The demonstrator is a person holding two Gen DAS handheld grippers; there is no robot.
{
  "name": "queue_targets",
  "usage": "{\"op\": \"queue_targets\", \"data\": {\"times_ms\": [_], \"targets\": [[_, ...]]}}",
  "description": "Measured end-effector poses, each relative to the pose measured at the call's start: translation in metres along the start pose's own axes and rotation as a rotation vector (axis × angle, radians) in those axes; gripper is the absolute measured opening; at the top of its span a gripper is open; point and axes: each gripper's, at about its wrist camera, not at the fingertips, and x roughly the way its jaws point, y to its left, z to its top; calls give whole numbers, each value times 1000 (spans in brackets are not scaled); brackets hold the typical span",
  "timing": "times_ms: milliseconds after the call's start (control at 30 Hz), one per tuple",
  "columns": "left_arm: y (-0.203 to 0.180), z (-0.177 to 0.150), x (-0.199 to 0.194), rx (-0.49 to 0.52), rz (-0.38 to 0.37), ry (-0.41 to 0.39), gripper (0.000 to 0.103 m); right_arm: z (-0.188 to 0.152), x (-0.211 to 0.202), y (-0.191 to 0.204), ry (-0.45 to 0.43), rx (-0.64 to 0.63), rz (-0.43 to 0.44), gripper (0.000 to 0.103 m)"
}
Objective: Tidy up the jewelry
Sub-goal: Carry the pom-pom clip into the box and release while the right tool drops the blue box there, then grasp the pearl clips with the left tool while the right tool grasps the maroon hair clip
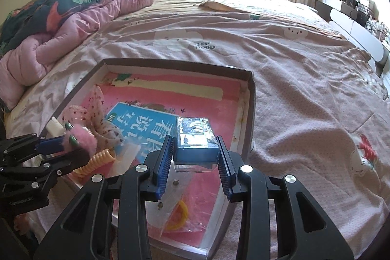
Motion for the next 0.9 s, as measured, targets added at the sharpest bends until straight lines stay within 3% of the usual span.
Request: {"op": "queue_targets", "data": {"times_ms": [233,300,433,900], "targets": [[1,-1,6,3,5,20,37,-8,2,-2,23,8,6,35],[1,-2,5,3,5,19,39,-9,-3,-3,13,12,6,42],[2,-3,2,-1,9,14,45,-11,-18,-5,-7,15,6,43],[7,-12,-38,-31,46,-74,72,-24,-81,8,-99,-8,13,71]]}}
